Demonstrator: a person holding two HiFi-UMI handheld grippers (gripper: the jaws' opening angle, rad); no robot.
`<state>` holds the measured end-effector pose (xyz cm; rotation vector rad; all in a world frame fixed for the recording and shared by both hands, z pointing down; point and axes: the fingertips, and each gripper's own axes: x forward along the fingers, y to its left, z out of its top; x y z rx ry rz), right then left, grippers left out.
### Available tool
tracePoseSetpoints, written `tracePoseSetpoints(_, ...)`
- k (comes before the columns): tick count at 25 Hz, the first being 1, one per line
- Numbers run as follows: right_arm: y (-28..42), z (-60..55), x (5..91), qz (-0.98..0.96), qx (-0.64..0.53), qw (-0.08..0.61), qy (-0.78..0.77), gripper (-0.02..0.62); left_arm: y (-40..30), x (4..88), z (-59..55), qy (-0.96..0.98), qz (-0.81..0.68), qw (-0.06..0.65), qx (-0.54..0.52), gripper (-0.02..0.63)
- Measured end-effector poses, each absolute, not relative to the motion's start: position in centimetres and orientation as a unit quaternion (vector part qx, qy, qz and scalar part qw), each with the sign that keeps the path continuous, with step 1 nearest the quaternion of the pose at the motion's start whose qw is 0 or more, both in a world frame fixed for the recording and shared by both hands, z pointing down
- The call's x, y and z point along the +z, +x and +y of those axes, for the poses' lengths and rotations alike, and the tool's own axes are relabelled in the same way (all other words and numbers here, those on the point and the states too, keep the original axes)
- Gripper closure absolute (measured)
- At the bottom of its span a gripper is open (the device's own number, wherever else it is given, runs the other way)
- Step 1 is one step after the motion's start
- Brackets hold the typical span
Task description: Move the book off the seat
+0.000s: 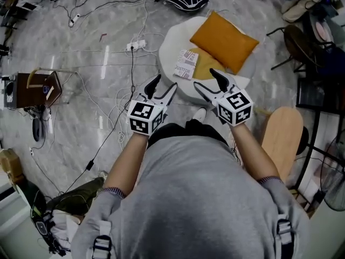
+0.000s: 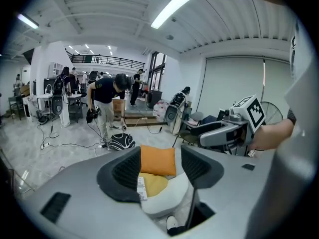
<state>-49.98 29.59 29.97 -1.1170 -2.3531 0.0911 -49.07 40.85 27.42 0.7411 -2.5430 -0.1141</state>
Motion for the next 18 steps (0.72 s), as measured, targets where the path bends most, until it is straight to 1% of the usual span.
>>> tracePoseSetpoints(6, -54.6, 28.5, 31.3, -0.877, 0.052, 0.276, -0.389, 0.256, -53.9, 27.8, 39.4, 0.290, -0.922, 0.251, -0.050, 0.333)
tracePoseSetpoints(12, -59.8, 29.9, 33.7, -0.884, 0.065, 0.299, -0.354, 0.255, -60.0, 30.0, 39.9, 0.329, -0.904, 0.265, -0.061, 0.334)
tracePoseSetpoints(18, -65.1, 30.1, 36.0, -0.901, 0.082, 0.320, -0.282, 0.255, -66.1, 31.8, 41.3, 0.390, -0.871, 0.290, -0.065, 0.334)
